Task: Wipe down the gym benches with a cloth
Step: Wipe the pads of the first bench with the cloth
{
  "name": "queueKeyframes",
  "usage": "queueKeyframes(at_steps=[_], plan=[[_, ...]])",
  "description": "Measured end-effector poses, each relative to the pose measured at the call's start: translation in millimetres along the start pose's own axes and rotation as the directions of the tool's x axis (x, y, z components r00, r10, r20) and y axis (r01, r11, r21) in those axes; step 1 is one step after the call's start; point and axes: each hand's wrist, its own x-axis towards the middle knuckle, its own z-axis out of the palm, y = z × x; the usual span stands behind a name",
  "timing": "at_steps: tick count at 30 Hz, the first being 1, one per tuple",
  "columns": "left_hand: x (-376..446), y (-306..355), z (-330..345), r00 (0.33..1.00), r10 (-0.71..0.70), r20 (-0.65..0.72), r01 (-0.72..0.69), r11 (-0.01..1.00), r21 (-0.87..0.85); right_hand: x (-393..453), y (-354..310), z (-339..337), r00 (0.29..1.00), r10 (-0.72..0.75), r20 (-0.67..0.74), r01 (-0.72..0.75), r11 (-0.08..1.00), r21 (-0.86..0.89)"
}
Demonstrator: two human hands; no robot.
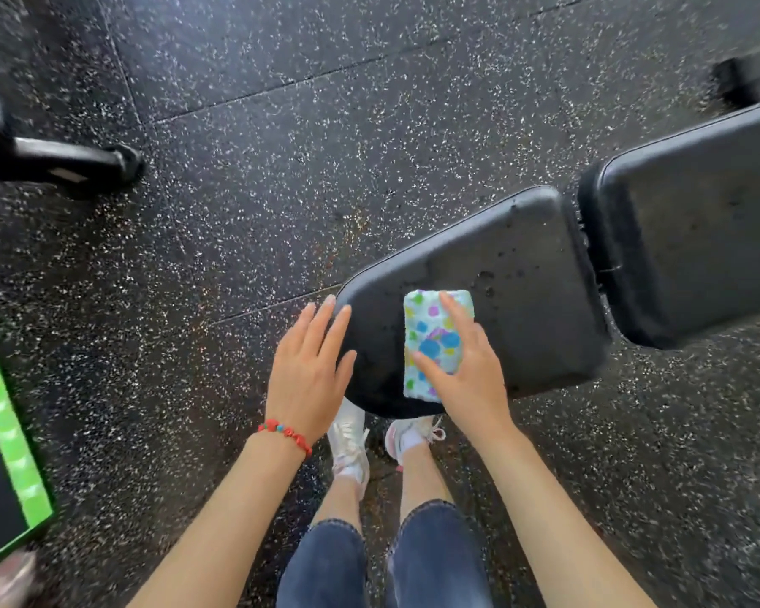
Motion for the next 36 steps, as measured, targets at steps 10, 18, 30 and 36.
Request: queueKeyframes(at_steps=[10, 18, 30, 36], plan=[[0.4, -8.9, 40.2, 0.995, -0.038, -0.094, 0.027, 0.993, -0.117, 12.0, 5.9, 40.4, 0.873, -0.148, -0.465, -0.038, 0.930, -0.367], [0.9, -3.5, 37.4, 0.993, -0.053, -0.103, 0.048, 0.998, -0.048, 63.2, -5.8, 44.8, 0.765, -0.459, -0.452, 0.068, 0.755, -0.652], [3.5, 19.4, 33.6, 0.981, -0.175, -0.086, 0.178, 0.984, 0.026, 42.9, 19.6, 36.6, 0.735, -0.630, -0.250, 0.209, 0.562, -0.801], [16.5, 36.7, 36.9, 0.984, -0.141, -0.108, 0.148, 0.987, 0.062, 80.3, 27.9, -16.3, 0.763, -0.456, -0.458, 0.033, 0.735, -0.678]])
